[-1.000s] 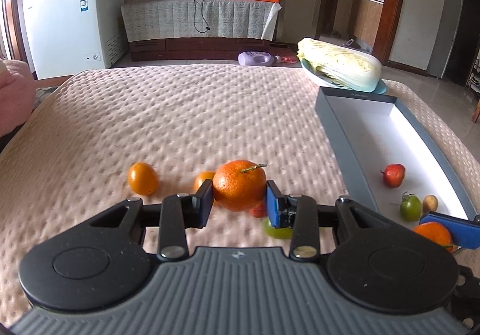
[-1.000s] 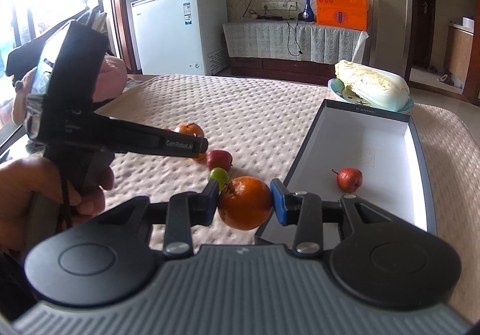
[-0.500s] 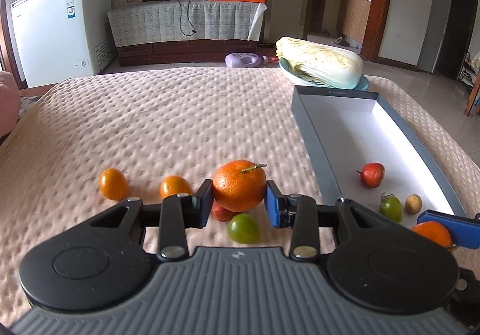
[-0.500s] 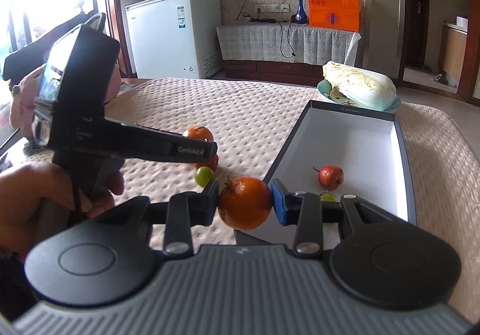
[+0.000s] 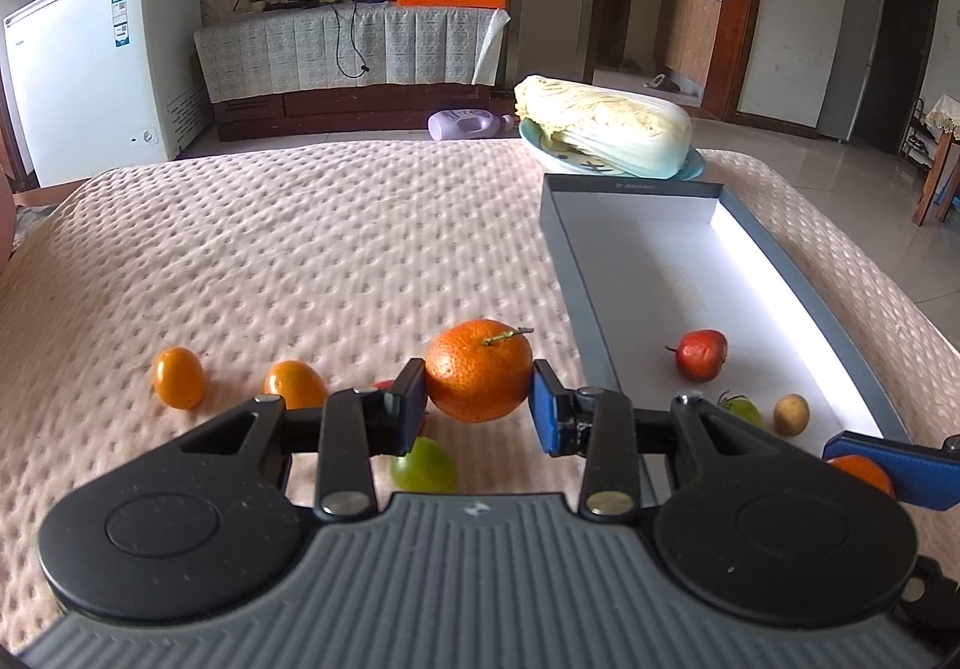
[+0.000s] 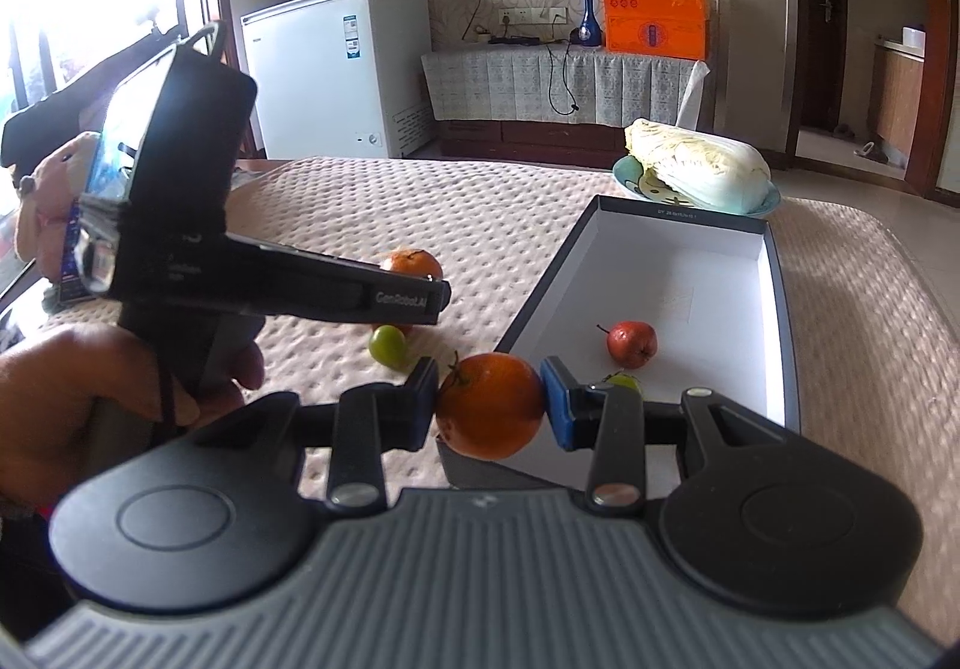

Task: Organize fruits
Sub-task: 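Lower the tangerine into the grey box and open the left gripper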

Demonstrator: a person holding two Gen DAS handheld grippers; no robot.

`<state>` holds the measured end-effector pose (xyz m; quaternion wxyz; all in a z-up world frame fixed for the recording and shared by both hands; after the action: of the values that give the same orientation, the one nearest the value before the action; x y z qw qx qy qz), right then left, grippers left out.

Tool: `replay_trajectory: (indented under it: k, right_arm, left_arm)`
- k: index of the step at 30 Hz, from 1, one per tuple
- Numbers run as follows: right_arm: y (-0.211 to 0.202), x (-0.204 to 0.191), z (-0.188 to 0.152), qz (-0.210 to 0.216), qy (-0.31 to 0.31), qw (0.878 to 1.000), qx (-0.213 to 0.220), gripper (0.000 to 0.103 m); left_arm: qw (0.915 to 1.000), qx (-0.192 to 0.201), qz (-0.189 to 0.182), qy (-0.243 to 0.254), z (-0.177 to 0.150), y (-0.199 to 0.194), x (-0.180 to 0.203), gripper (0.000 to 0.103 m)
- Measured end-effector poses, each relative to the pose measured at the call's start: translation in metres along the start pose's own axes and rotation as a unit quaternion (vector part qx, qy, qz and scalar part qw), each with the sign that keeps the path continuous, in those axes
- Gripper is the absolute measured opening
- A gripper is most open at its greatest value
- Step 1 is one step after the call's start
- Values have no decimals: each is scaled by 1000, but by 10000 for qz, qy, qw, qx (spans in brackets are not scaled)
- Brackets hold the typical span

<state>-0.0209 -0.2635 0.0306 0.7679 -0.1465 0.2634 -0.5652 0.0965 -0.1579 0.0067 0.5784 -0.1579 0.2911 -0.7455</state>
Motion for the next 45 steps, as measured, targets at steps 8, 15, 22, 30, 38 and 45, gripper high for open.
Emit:
replay_trajectory:
  k: [8, 15, 22, 30, 38, 45]
  right_arm:
    - [-5, 7, -1, -73, 38, 10000, 5, 40]
    - [-11, 15, -2, -132, 75, 9999, 15, 40]
    - [-16, 24, -3, -215, 119, 9997, 16, 40]
    - [-20, 30, -5, -250, 124, 9996, -1, 40]
    - [-24, 47, -4, -363, 204, 9991, -6, 40]
    - [-24, 57, -3, -427, 292, 9987, 24, 40]
  left_arm:
    - [9999, 57, -90, 89, 5, 1, 15, 42]
    - [9996, 125, -179, 165, 11, 1, 31, 42]
    - [9991, 231, -294, 210, 19, 1, 51, 42]
    - [9981, 277, -485, 265, 26, 5, 77, 42]
    - [9971, 263, -625, 343, 28, 13, 97, 42]
    - [9963, 215, -746, 367, 29, 24, 107, 44]
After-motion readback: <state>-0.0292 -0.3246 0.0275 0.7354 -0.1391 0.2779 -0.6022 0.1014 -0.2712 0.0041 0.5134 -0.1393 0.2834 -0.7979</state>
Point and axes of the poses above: each gripper's, at about its wrist camera, not at the fingertips, and y roughly the way its jaws point, x to its right, z to its top, the point moved 9 cm from there along y, roughly the way its jaws point, and after that the axes turned 11 degrees about y, right-handed, at the moved point
